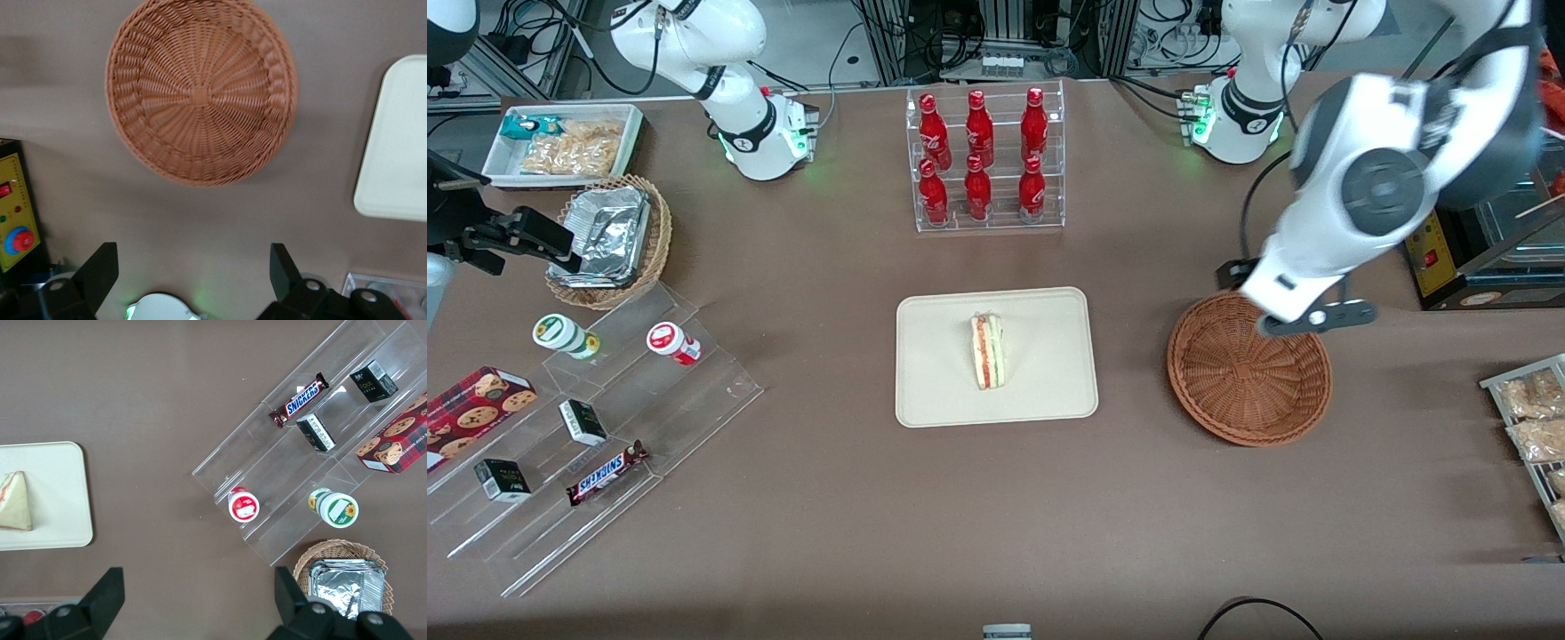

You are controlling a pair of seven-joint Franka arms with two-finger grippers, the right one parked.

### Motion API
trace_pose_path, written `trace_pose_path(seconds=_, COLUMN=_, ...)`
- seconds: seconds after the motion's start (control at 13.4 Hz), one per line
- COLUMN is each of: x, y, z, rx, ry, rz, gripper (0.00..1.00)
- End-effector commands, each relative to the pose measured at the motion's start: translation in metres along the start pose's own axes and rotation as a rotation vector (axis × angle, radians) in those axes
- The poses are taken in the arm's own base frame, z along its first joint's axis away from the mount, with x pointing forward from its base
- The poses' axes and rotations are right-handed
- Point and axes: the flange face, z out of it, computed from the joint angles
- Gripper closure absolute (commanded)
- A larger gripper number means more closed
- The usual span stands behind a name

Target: Place sandwich from basket to tray

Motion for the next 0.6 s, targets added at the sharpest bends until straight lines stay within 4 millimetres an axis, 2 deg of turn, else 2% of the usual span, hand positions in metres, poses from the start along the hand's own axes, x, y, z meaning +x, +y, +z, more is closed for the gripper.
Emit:
trace_pose_path(seconds=0.0, x=-0.016, y=-0.030, z=-0.018, rx=-0.025, ry=-0.013, rz=0.051, gripper=0.00)
trace_pose_path(seconds=0.37, x=-0.029, y=-0.074, z=-0.057, rx=-0.040, ry=-0.015, rz=0.017, gripper=0.00)
trace_pose_path(seconds=0.52, x=-0.026, y=-0.094, z=-0.068, rx=-0.054, ry=0.011, rz=0.038, gripper=0.00)
